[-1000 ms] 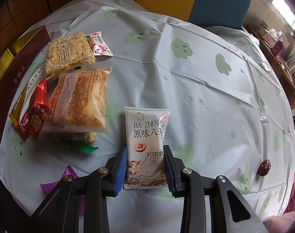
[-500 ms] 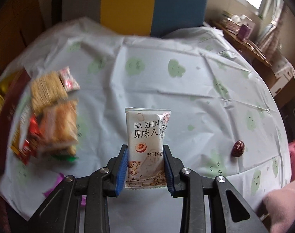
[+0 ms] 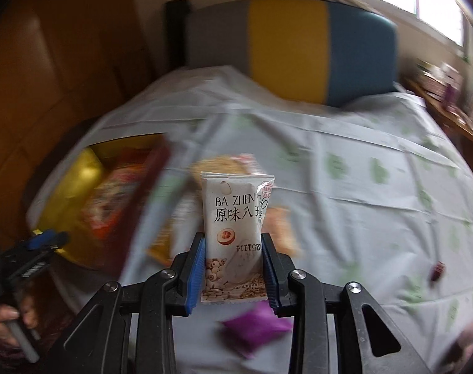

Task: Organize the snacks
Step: 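Carry the white BA ZHEN packet into the gold tray and open the right tool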

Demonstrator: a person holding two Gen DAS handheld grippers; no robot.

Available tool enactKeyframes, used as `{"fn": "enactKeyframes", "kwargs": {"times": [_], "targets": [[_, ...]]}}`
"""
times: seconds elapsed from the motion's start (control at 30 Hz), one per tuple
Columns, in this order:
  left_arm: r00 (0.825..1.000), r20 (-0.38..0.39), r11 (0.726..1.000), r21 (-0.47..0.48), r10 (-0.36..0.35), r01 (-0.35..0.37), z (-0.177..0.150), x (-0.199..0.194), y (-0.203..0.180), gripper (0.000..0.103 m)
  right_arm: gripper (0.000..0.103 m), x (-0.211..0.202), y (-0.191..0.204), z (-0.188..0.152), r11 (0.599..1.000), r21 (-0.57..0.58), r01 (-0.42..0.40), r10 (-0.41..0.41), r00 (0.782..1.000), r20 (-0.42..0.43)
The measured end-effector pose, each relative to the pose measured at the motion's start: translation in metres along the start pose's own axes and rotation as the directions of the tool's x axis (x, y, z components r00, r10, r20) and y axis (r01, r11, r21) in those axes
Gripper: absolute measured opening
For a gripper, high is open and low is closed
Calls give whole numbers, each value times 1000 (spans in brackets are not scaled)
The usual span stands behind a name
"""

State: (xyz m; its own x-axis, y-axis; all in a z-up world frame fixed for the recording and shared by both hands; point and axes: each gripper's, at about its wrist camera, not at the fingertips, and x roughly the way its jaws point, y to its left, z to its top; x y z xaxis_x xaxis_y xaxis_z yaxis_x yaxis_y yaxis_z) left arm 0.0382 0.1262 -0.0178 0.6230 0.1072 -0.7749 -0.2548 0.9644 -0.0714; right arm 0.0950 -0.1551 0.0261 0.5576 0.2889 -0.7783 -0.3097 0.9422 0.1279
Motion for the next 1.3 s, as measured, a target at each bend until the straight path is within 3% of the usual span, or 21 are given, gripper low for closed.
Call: {"fn": "enactKeyframes", "kwargs": {"times": [0.23,0.5,0.6,0.87,1.3], "targets": [[998,38,997,-65,46,-43,5,-5,24,51,34,28,89,14,973,-99,-209,205,978,-49],[996,53,991,-116,75,-69,6,-4,43,51,37,88,149,9,957,-155,-246,220,961,-165],[996,49,991,-117,76,-70,5,-1,44,51,40,105,151,3,957,-137,-254,224,953,-202],[996,54,993,-95,74,-69,3,0,37,51,44,92,140,-5,957,-113,-267,246,954,-174],[996,77,999,-10,46,-45,-1,-10,13,53,44,50,91,-13,987,-49,-153,152,988,-38]]}}
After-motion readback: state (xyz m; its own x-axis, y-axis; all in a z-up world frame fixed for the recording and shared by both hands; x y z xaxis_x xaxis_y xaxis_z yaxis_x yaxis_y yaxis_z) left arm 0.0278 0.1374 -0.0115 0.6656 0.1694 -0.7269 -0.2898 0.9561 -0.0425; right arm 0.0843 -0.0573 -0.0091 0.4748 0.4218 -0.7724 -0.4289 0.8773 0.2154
